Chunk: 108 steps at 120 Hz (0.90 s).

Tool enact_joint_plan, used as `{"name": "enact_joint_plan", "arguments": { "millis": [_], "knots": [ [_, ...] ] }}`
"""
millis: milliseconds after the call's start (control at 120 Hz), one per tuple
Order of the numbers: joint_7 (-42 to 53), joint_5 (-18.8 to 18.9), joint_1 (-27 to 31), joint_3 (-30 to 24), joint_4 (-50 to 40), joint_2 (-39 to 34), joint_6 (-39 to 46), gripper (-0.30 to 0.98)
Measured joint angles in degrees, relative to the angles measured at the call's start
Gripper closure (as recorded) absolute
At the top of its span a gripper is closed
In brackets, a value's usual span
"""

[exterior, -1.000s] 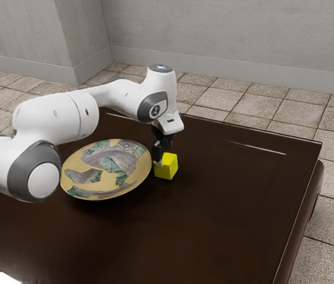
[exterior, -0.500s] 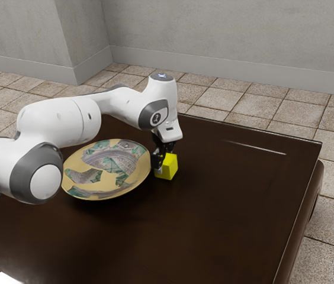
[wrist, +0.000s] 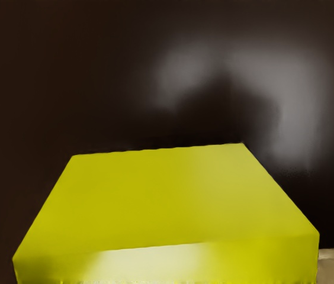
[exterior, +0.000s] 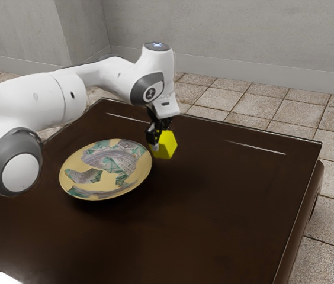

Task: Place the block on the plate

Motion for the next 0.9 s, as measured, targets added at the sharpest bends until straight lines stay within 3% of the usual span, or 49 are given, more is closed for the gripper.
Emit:
{"name": "enact_joint_plan", "arguments": {
  "millis": [208, 433, 733, 900],
  "knots": [
    [-3.0, -1.2, 0.4, 4.6, -15.2, -11.8, 0.0, 0.37],
    [-6.4, -3.4, 0.8, 8.9, -25.6, -16.6, 0.5, 0.38],
    [-9.3, -5.4, 0.8, 9.3, -26.4, -18.2, 0.2, 0.11],
    [-18.1, -6.7, 0.7, 8.8, -29.1, -22.4, 4.1, 0.05]
  ]
}}
